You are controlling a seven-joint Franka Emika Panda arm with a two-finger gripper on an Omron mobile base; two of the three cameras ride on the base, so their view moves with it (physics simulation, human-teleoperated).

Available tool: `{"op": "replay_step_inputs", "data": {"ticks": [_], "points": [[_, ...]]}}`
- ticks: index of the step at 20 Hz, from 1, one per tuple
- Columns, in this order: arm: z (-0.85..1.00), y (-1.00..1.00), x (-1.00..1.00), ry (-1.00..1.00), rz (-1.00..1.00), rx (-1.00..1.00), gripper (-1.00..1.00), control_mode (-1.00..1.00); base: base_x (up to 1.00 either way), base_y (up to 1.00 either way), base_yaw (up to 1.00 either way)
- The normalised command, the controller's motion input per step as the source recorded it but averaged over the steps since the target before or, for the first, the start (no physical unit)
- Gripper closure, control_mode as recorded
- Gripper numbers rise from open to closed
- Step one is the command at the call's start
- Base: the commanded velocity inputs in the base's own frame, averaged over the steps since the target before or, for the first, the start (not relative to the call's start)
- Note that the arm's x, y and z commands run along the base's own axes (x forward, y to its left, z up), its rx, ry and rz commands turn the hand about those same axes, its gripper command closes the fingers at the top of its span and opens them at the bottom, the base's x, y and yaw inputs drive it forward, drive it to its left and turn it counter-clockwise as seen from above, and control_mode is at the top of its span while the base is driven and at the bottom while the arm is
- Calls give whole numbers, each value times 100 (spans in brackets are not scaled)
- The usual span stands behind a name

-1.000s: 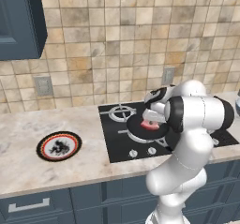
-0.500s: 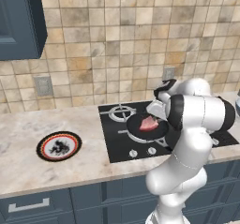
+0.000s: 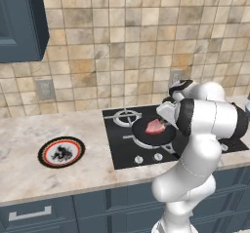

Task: Place one of the steaks on the plate and the other in the bowl. Then place the bowl in the fridge.

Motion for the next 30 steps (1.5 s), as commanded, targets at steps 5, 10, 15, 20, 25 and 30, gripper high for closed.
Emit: {"op": "replay_step_inputs", "data": {"ticks": [5,10,15,20,25,30], "points": [[74,25,-64,-1,0,16,100,-100,0,0,0],[42,88,-90,-9,0,1,100,-100,0,0,0],[25,100,-56,-8,-6,0,100,-100,0,0,0],[7,100,-8,0,-13,0,100,-100,0,0,0],[0,100,0,1,-13,0,100,-100,0,0,0],[0,94,13,4,-11,0,100,-100,0,0,0]]}}
